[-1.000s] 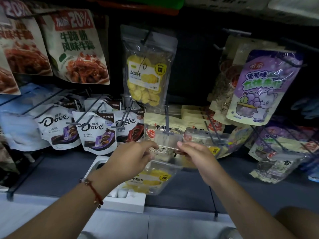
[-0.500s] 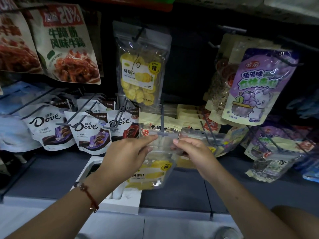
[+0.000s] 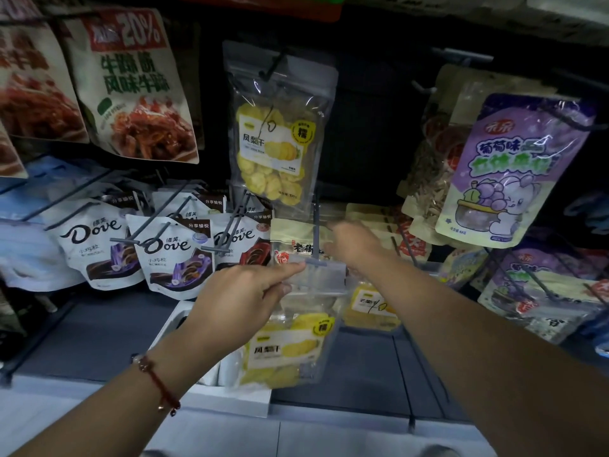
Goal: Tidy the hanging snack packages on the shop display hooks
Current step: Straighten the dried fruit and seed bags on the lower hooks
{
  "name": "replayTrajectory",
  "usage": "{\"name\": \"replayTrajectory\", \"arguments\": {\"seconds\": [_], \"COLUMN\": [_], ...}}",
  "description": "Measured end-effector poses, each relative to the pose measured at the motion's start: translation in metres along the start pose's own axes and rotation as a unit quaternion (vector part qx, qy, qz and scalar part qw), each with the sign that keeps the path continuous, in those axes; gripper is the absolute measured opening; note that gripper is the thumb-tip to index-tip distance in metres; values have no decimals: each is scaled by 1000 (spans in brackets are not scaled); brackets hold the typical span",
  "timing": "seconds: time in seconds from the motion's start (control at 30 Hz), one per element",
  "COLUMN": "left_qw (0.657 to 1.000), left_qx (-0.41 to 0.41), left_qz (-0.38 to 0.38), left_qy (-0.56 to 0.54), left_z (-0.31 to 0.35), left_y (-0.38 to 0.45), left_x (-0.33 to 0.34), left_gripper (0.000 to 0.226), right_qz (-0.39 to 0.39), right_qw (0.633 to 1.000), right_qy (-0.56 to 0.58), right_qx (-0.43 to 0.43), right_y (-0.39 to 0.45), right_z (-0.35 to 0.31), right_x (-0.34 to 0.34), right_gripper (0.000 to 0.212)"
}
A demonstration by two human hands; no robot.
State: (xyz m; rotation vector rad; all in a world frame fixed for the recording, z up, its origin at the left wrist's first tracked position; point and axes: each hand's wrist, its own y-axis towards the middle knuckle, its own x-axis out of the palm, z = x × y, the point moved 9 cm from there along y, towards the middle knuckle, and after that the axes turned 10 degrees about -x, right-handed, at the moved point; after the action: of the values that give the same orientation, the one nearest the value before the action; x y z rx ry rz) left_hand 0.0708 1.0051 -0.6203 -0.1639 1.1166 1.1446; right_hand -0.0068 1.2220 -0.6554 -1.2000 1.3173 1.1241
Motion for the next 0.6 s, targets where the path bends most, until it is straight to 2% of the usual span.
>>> {"name": "replayTrajectory", "arguments": {"seconds": [0.13, 0.3, 0.43, 0.47, 0.53, 0.6], "left_qw": [999, 998, 998, 998, 998, 997], "left_qx": [7, 7, 2, 0, -4, -11], "left_qz": [-31, -63, -66, -67, -70, -75], "left_qy": [-4, -9, 0, 1, -4, -7], "left_z": [-5, -9, -10, -10, -11, -11], "left_y": [1, 3, 4, 4, 2, -2], "left_x": [4, 10, 10, 10, 10, 8], "left_gripper": [46, 48, 45, 44, 45, 46], "right_qz": [28, 48, 27, 17, -17, -18], "right_qw": [999, 983, 987, 989, 993, 993], "right_qy": [40, 176, 156, 139, 105, 109], "right_qx": [-9, 3, -27, -37, -49, -52], "right_y": [12, -5, -31, -38, -53, -67], "right_z": [-5, -1, -10, -13, -21, -24], "right_x": [5, 7, 1, 0, -3, -6], "right_gripper": [34, 29, 12, 20, 50, 59]}}
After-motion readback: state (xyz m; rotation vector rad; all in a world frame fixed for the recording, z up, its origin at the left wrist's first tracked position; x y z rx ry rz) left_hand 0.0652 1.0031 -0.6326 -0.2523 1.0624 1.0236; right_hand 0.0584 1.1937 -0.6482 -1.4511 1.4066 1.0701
